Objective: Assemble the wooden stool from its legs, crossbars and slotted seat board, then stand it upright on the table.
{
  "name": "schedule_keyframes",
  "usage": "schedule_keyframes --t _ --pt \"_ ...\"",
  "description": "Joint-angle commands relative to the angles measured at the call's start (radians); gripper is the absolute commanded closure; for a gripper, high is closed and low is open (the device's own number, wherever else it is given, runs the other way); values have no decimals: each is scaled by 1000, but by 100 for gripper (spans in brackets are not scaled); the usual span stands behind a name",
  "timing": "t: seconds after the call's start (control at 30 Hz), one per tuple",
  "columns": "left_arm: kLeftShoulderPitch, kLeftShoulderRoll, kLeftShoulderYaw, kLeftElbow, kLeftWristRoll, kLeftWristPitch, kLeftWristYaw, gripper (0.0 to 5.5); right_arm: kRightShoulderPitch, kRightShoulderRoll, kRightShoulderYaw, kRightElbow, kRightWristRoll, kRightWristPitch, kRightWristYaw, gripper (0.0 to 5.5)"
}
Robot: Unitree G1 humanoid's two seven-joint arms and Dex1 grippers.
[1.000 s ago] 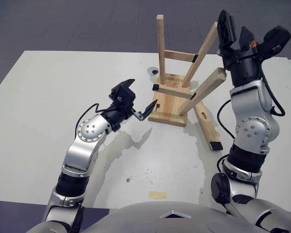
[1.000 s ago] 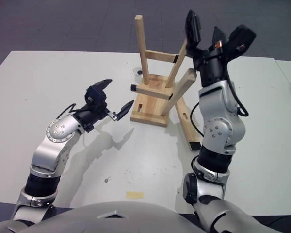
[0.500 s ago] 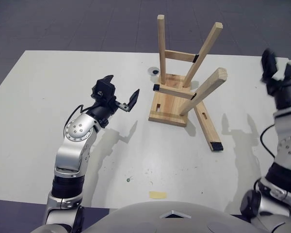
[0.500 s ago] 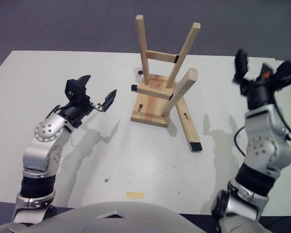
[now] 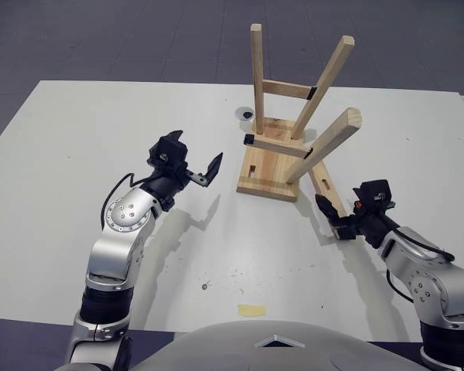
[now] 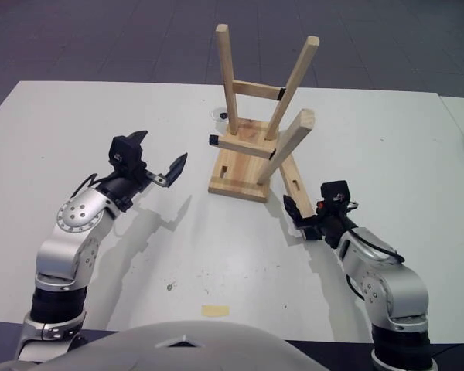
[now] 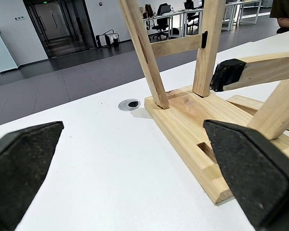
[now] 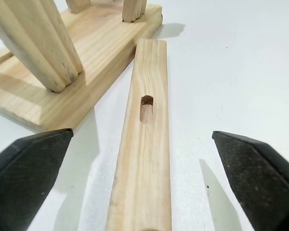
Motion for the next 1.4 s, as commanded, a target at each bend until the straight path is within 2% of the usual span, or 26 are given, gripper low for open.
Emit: schedule_keyframes --t 0.03,0.13,0.63,0.73,0.9,1.0,1.07,1.17,1.27,1.4 --pt "4 -8 -10 7 20 -4 16 10 18 -26 34 -4 -38 62 9 27" --pt "8 -14 -12 5 27 -11 22 10 12 -38 37 1 -65 80 21 62" --pt "7 -30 -16 9 51 -36 45 10 -17 -76 48 39 -117 129 117 305" --pt "-26 -32 23 -1 30 -23 49 10 -41 -83 28 55 -135 115 123 333" --pt "-130 -32 155 -5 -80 38 55 10 -169 9 -58 147 -225 -61 -10 342" --pt "-294 -25 239 25 -189 96 53 10 -285 45 -119 189 -296 -228 -110 342" --pt "-415 -19 284 40 -269 136 49 10 -359 27 -140 180 -348 -353 -135 342" --pt "-557 -27 302 75 -377 181 26 10 -440 -31 -107 137 -448 -496 -125 343" --pt "-676 -98 334 110 -562 270 55 10 -527 -74 -23 89 -520 -623 -55 343" --pt "-763 -207 428 156 -978 391 212 10 -579 -60 71 35 -517 -715 40 343"
